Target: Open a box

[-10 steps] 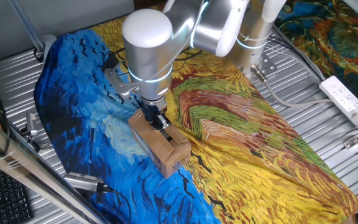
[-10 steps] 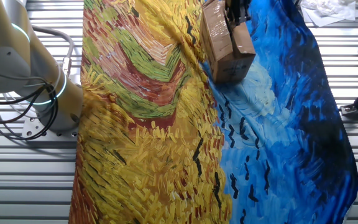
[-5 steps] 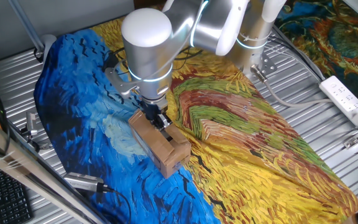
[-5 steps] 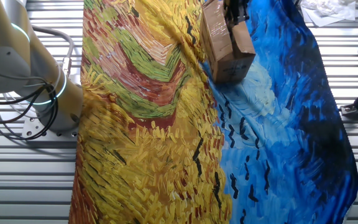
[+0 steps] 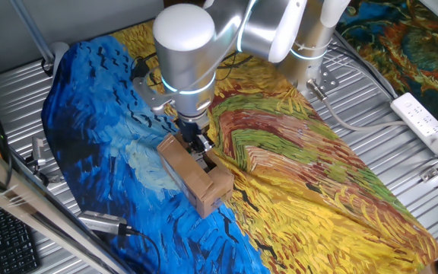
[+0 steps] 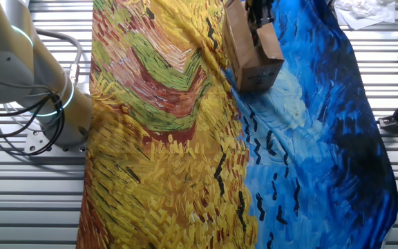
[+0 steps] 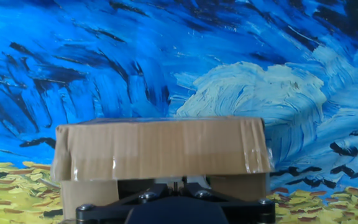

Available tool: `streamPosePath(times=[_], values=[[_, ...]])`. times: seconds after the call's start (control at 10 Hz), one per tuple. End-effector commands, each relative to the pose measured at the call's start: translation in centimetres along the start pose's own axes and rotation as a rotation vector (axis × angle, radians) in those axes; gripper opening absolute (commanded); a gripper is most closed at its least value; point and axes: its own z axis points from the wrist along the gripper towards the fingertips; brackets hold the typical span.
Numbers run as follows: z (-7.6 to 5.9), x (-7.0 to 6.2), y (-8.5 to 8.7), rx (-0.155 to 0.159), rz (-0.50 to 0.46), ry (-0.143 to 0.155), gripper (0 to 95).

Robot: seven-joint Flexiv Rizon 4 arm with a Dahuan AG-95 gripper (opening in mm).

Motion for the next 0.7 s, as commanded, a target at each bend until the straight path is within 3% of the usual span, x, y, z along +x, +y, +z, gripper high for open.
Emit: streamPosePath(times=[0.1,0.7], values=[[-0.2,0.5,0.0,-0.001,0.000,0.002,0.0],[-0.5,2.9,-0.1,-0.004,0.008,0.000,0.0]])
